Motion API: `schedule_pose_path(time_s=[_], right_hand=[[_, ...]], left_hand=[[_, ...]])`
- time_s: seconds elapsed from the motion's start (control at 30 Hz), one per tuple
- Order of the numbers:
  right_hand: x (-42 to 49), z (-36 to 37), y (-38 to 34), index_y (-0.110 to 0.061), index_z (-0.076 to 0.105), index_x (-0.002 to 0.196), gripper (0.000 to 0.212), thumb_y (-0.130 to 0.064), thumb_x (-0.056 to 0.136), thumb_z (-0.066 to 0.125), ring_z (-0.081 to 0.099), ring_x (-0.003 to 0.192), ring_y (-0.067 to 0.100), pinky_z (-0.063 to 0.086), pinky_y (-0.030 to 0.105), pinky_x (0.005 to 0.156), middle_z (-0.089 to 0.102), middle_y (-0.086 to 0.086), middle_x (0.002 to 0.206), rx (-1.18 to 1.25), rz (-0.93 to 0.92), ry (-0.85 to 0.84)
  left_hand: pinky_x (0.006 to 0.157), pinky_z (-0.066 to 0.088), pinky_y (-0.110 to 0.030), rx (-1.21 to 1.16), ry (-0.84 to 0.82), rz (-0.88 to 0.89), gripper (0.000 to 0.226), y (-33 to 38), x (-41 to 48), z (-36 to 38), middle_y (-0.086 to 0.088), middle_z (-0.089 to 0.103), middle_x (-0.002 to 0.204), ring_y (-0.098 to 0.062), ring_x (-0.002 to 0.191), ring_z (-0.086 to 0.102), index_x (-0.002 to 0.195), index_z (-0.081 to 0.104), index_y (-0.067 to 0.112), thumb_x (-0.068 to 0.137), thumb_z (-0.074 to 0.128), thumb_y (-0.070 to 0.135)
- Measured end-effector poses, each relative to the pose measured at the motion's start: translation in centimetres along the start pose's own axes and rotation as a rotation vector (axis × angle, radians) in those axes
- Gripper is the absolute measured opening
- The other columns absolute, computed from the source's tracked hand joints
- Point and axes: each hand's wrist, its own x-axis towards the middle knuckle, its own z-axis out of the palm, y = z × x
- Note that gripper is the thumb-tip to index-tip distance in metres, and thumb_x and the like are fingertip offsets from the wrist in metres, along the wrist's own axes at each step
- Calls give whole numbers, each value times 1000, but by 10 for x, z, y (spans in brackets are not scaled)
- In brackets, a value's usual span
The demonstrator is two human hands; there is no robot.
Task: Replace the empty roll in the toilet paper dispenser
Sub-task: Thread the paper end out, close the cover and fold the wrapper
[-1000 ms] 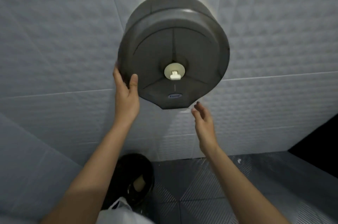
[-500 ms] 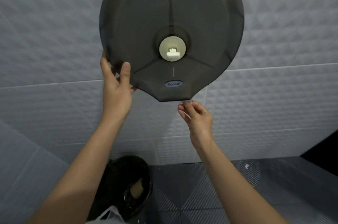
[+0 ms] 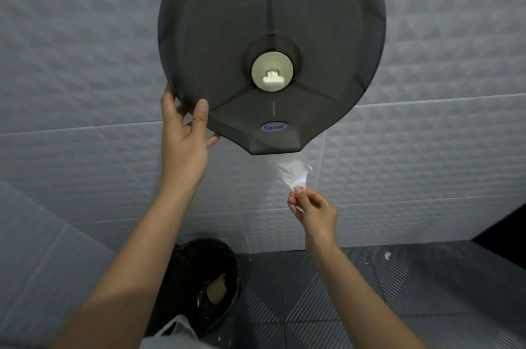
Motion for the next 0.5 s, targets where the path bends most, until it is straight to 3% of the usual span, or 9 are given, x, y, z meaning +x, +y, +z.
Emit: schedule_pose_path(time_s=[0.1,0.2,0.27,0.37,0.5], right_hand=[[-3,-4,8,-3,66,83,5,-4,87,64,63,58,6,58,19,63,64,9,73,14,26,14],[-3,-11,16,-2,65,86,1,-3,87,64,64,56,6,57,19,61,64,10,73,76,87,55],[-2,-19,21,0,63,90,3,-2,87,64,64,52,5,58,19,60,63,10,73,106,127,81],[1,-33,28,-3,62,84,5,0,88,62,64,50,4,58,20,58,62,10,72,134,181,128],[5,-56,38,-3,59,82,8,1,88,61,63,47,4,57,19,52,61,11,74,172,263,206]], left_hand=[[78,58,-22,-8,16,-62,48,-15,-15,-1,1,51,137,-8,118,59,143,29,29,98,46,30],[74,57,-20,-38,44,-206,48,-43,-37,6,8,58,117,-12,108,62,144,30,27,98,46,25],[66,55,-16,-26,39,-335,46,-66,-49,13,3,59,115,-14,98,62,143,34,21,99,46,18],[52,51,-12,81,-109,-517,45,-91,-60,27,-3,58,120,-10,79,63,141,40,14,97,49,13],[50,48,-14,149,-331,-523,44,-96,-62,48,3,53,130,-11,70,68,134,43,18,93,58,19]])
